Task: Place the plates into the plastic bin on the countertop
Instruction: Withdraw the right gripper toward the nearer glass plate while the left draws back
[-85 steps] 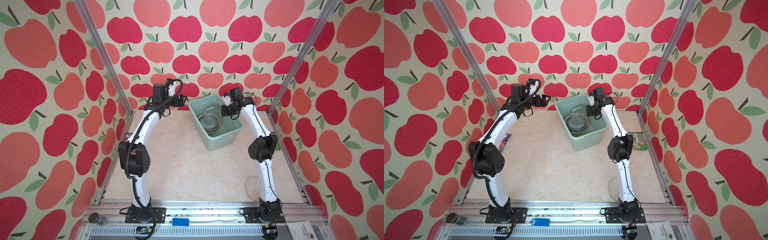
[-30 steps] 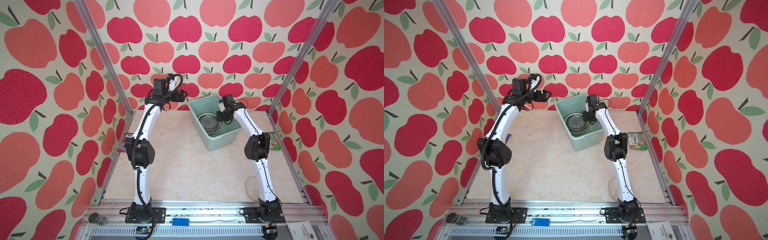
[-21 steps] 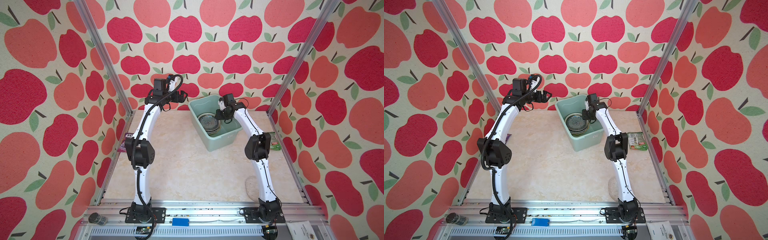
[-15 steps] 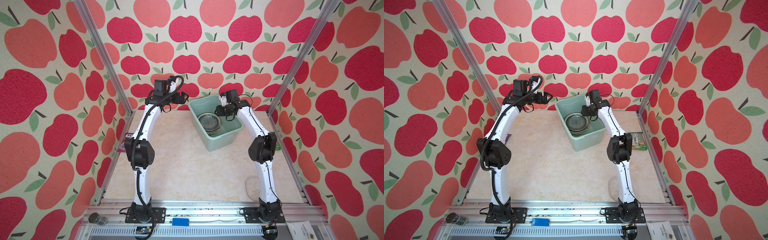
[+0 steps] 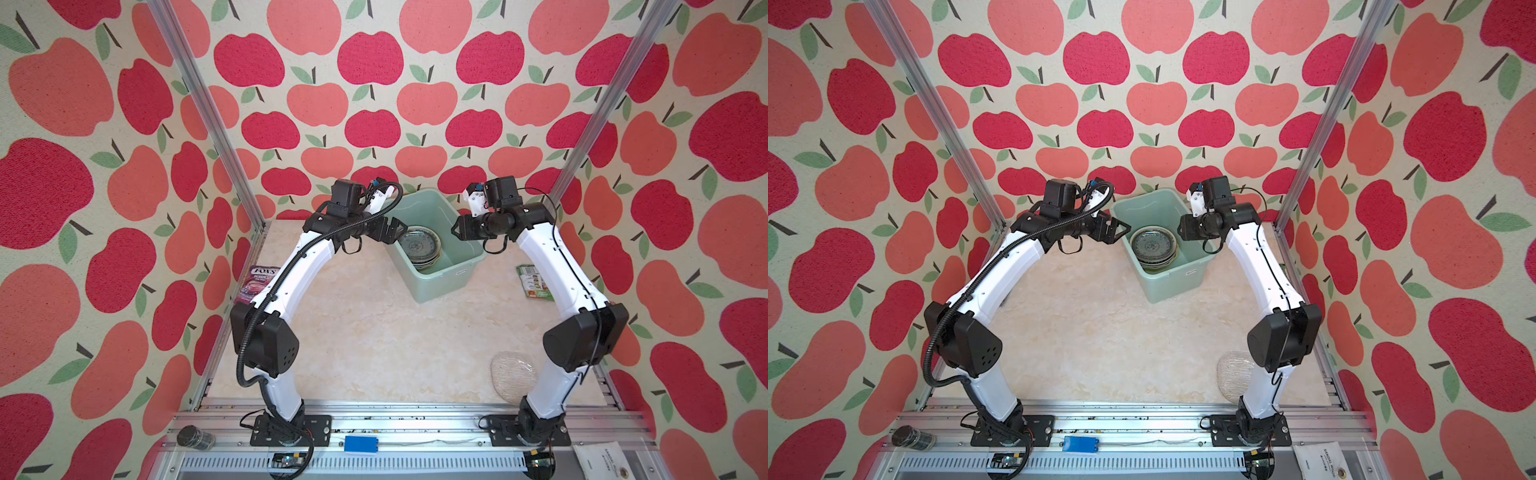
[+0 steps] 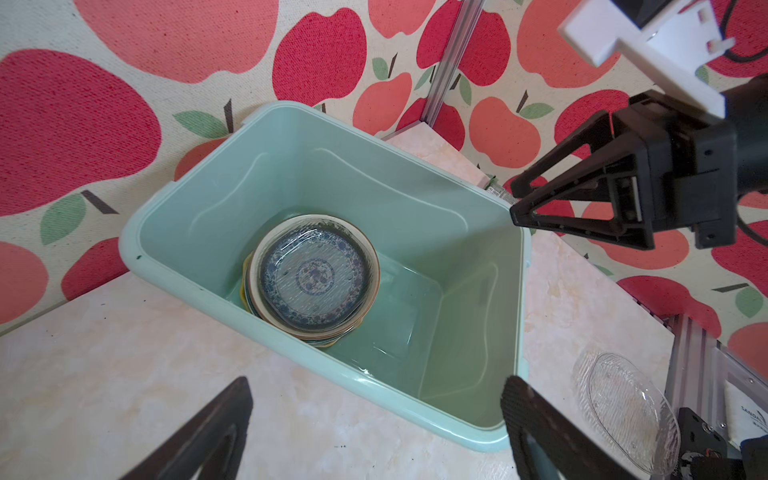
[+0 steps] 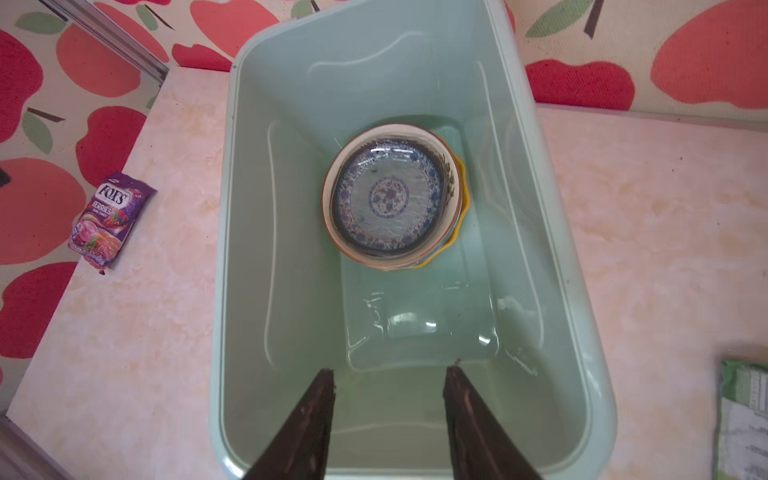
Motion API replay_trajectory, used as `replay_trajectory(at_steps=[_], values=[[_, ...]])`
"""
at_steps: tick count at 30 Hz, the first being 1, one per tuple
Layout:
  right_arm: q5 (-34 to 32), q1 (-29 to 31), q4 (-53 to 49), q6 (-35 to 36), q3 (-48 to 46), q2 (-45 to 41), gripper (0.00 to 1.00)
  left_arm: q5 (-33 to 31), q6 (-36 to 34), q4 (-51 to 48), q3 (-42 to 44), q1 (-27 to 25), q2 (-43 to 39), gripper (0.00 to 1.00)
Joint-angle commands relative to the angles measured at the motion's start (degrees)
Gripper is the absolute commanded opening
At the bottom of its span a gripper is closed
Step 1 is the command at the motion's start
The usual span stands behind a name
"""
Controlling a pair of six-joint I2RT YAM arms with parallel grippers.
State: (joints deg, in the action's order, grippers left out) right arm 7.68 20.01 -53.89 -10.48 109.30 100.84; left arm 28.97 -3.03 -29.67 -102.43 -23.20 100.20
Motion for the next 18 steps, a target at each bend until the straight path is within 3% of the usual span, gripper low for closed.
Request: replay_trajectory(at_steps=[1, 7, 18], values=[[-5.28, -0.59, -9.32, -4.34, -4.78, -4.67, 0.46, -1.9, -0.14, 6.49, 7.31, -0.04, -5.03, 0.96], [-14.19, -0.94, -20.11, -17.54, -13.95, -11.58, 0.46, -1.11, -2.25, 15.42, 23.37, -0.13, -16.76, 0.96], [-10.86, -1.68, -22.66, -45.55, -36.83, -19.35, 0.48, 0.19, -4.62, 17.12, 38.48, -0.7, -28.08, 0.95]])
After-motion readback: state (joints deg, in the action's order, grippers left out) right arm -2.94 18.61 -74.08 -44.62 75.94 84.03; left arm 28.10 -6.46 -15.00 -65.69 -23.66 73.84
